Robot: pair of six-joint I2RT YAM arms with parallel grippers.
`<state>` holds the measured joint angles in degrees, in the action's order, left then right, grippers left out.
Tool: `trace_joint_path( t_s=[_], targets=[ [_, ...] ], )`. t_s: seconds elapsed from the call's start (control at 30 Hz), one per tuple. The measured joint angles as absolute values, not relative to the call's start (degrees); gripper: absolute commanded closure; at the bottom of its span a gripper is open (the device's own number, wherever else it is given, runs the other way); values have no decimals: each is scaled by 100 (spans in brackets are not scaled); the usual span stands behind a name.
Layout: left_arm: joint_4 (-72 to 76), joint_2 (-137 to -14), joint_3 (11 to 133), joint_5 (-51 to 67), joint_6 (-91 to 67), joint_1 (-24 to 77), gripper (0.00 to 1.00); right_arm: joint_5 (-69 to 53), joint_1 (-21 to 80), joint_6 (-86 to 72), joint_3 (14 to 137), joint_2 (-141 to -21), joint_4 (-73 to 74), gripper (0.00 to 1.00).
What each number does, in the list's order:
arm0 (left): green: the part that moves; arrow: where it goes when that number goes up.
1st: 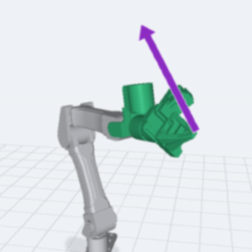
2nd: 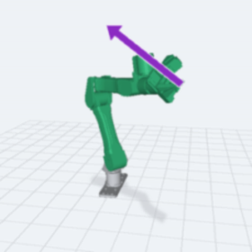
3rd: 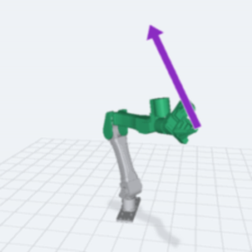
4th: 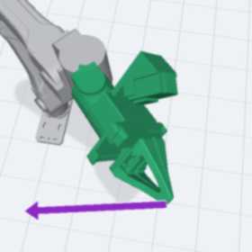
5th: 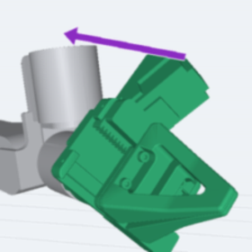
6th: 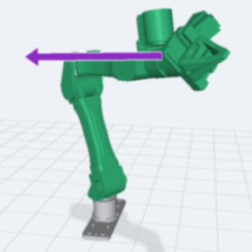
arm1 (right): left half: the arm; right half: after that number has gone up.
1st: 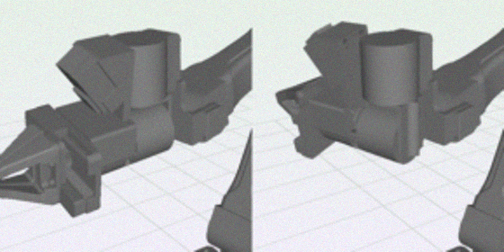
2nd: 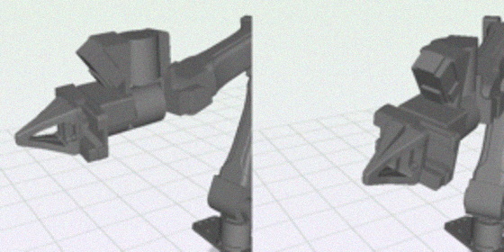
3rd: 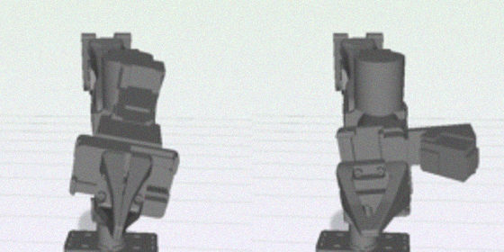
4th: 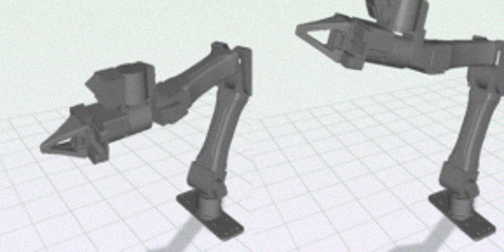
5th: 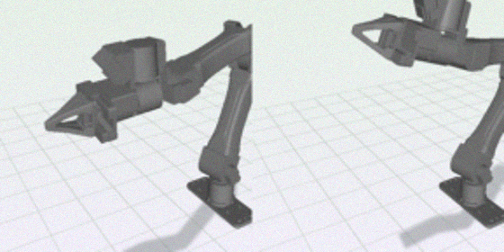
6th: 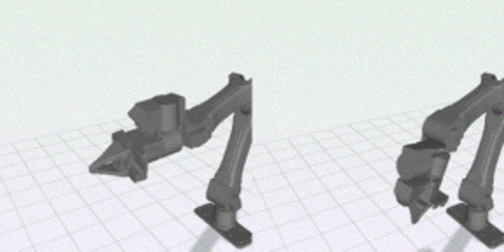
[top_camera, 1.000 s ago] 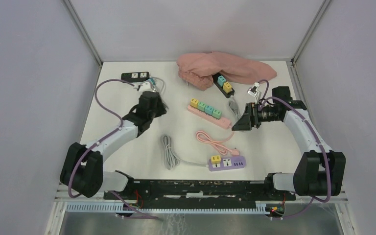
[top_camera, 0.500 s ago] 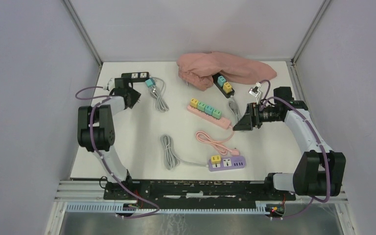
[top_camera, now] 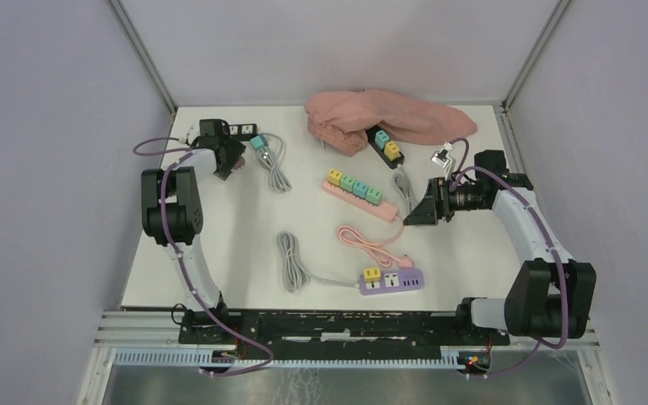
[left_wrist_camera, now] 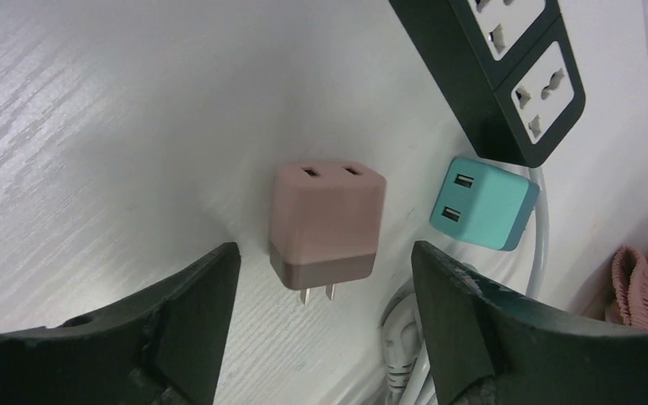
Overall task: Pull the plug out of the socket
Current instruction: Place the plug at the center of the board, then pick up the socket from the center of the board.
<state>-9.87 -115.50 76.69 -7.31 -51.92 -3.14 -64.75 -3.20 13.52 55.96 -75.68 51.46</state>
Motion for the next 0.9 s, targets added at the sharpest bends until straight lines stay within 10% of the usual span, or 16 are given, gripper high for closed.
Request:
trace_joint_path(
  t_s=[0.27, 0.53, 0.9],
  targets=[
    [-1188, -10971, 7446, -574, -5030, -314, 18, -6508, -495, 2001, 5640, -7454, 5586, 22],
    [545, -7623, 4781, 1426, -4401, -141, 7, -6589, -626, 3253, 5645, -6506, 6099, 21],
    [2300, -3951, 3251, 2453, -3426, 2672, 1, -6917, -884, 5686, 5247, -5433, 6816, 6]
  ],
)
